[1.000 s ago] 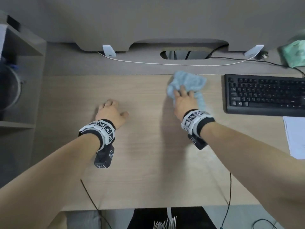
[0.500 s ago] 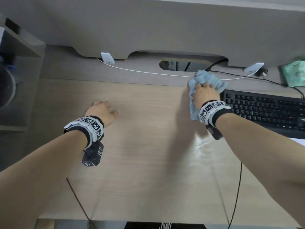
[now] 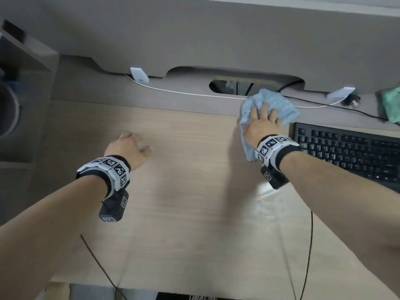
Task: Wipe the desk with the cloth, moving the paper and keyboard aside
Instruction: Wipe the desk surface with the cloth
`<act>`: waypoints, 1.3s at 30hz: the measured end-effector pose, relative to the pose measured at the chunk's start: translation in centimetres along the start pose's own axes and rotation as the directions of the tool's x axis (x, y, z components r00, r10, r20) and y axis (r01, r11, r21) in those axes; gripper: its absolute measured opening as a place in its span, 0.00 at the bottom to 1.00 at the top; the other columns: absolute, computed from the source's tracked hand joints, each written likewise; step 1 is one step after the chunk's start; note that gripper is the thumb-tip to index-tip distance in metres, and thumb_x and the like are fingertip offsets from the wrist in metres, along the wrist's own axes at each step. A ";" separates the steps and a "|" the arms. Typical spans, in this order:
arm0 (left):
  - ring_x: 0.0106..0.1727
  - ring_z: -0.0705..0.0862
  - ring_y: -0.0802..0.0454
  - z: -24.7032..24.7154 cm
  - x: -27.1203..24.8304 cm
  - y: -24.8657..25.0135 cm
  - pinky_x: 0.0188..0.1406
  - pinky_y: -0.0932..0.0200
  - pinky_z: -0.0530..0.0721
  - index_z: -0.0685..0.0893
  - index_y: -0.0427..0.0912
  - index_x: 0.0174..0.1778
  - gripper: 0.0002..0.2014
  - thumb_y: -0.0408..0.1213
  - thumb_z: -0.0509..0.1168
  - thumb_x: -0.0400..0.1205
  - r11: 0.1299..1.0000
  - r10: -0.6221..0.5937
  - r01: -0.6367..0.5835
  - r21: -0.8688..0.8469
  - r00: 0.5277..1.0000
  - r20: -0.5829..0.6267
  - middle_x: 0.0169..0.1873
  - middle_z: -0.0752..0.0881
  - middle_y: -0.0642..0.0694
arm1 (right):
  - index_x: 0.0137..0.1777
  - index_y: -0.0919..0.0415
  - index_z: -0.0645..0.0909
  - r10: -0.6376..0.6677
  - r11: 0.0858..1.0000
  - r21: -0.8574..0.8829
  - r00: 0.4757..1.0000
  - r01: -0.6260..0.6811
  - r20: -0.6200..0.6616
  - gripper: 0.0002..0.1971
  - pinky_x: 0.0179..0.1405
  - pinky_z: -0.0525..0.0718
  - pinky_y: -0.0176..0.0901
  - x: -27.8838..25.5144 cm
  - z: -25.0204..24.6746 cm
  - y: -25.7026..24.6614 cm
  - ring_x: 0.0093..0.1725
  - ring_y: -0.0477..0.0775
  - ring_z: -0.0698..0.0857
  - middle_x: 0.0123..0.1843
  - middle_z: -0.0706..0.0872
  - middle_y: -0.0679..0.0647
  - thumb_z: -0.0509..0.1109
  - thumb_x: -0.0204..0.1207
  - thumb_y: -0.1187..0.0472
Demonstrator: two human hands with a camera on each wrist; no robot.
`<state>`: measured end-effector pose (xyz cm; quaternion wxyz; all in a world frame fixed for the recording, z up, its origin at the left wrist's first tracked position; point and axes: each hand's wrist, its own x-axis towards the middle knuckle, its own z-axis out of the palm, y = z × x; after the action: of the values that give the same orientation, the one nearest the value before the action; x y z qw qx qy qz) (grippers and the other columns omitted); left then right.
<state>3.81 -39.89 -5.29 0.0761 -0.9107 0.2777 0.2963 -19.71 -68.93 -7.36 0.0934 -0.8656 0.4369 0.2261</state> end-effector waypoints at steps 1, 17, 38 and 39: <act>0.70 0.77 0.36 0.1 -0.1 -0.1 0.68 0.46 0.75 0.73 0.52 0.74 0.31 0.63 0.57 0.77 1.000 0.004 -0.004 0.011 1.000 -0.002 0.76 0.70 0.47 | 0.87 0.56 0.45 -0.032 0.999 -0.005 0.999 0.032 -0.001 0.35 0.81 0.54 0.73 0.0 -0.1 -1.8 0.84 0.76 0.46 0.88 0.42 0.62 0.53 0.85 0.46; 0.68 0.75 0.37 -0.1 0.3 -2.5 0.66 0.45 0.78 0.78 0.53 0.70 0.21 0.49 0.61 0.80 0.978 0.204 -0.206 -0.035 0.977 -0.057 0.67 0.74 0.47 | 0.87 0.56 0.41 0.030 0.999 -0.018 0.999 -0.029 0.043 0.36 0.81 0.53 0.70 -5.0 2.2 -5.8 0.84 0.75 0.44 0.88 0.39 0.61 0.51 0.86 0.43; 0.80 0.64 0.38 -0.7 1.3 -17.1 0.80 0.47 0.62 0.73 0.41 0.74 0.28 0.41 0.61 0.76 0.993 -0.040 0.021 -0.115 0.985 -0.168 0.80 0.67 0.40 | 0.87 0.53 0.50 -0.174 0.984 0.038 0.985 0.174 -0.007 0.33 0.81 0.53 0.70 -9.0 4.1 -22.0 0.84 0.73 0.47 0.88 0.46 0.58 0.56 0.85 0.49; 0.80 0.64 0.39 -0.5 1.2 -17.1 0.81 0.48 0.61 0.72 0.42 0.75 0.28 0.40 0.62 0.77 0.992 -0.044 0.023 -0.125 0.984 -0.175 0.81 0.66 0.41 | 0.87 0.53 0.50 -0.264 0.964 0.016 0.965 0.264 0.005 0.33 0.81 0.52 0.71 -9.6 4.3 -24.0 0.85 0.73 0.46 0.88 0.46 0.58 0.57 0.85 0.49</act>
<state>14.29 -26.34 -6.02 -0.0001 -0.9409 0.2493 0.2293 -6.82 -46.10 -7.46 0.1307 -0.9146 0.3192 0.2113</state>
